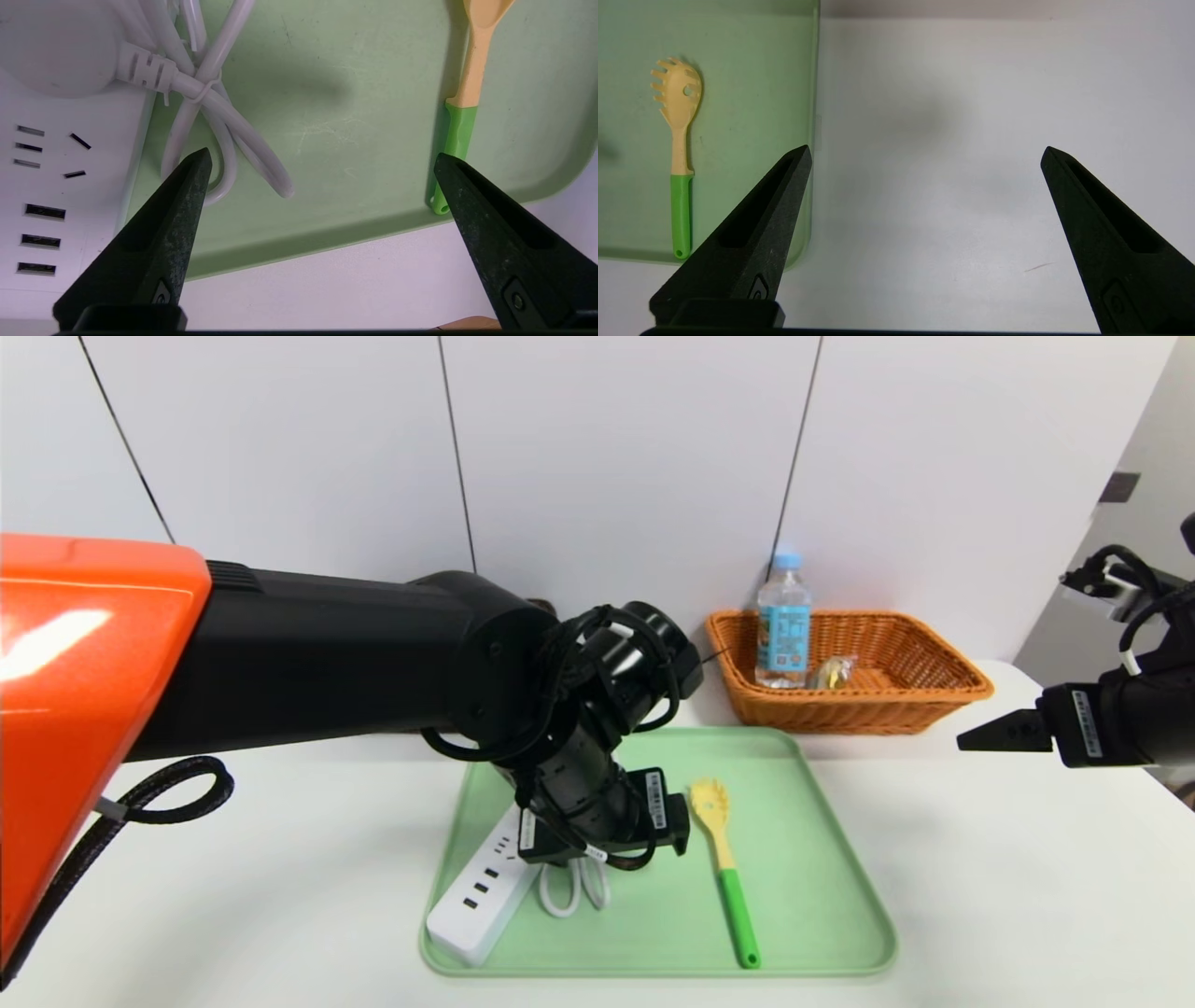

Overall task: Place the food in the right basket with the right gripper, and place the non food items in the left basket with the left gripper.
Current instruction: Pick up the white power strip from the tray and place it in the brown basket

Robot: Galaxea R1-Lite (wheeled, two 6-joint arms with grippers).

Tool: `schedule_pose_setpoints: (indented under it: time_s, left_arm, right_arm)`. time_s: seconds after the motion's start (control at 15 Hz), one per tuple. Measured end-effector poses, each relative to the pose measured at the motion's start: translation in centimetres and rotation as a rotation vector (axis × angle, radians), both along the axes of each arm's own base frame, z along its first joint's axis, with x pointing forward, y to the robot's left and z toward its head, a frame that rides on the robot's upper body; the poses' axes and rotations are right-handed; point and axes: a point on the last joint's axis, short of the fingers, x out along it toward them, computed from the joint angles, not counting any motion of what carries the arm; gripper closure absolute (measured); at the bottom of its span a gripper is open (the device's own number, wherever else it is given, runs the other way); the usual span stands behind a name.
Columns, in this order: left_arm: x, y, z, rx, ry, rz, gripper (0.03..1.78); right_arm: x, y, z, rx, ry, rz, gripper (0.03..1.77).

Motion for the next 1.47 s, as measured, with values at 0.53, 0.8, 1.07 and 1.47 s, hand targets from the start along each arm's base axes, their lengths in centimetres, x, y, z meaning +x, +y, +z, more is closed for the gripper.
schedule_pose_setpoints:
  time_s: [0.53, 0.8, 1.07, 1.47]
  left_arm:
    - [0.2, -0.5, -0.8, 0.019, 0.014, 0.000, 0.12]
    - [0.5, -0.8, -0.9, 0.016, 0.012, 0.000, 0.12]
    - [0.6, -0.9, -1.2, 0.026, 0.021, -0.001, 0.12]
    - [0.7, -1.0, -1.7, 0.054, 0.012, 0.006, 0.12]
  right_arm:
    - [0.1, 0.0, -0.4, -0.005, 0.001, 0.000, 0.10]
    - [0.2, 0.0, -0.5, -0.004, 0.004, -0.004, 0.10]
    - [0.2, -0.2, -0.5, -0.005, 0.006, -0.010, 0.10]
    - [0.4, -0.2, -0.7, -0.005, 0.013, -0.012, 0.10]
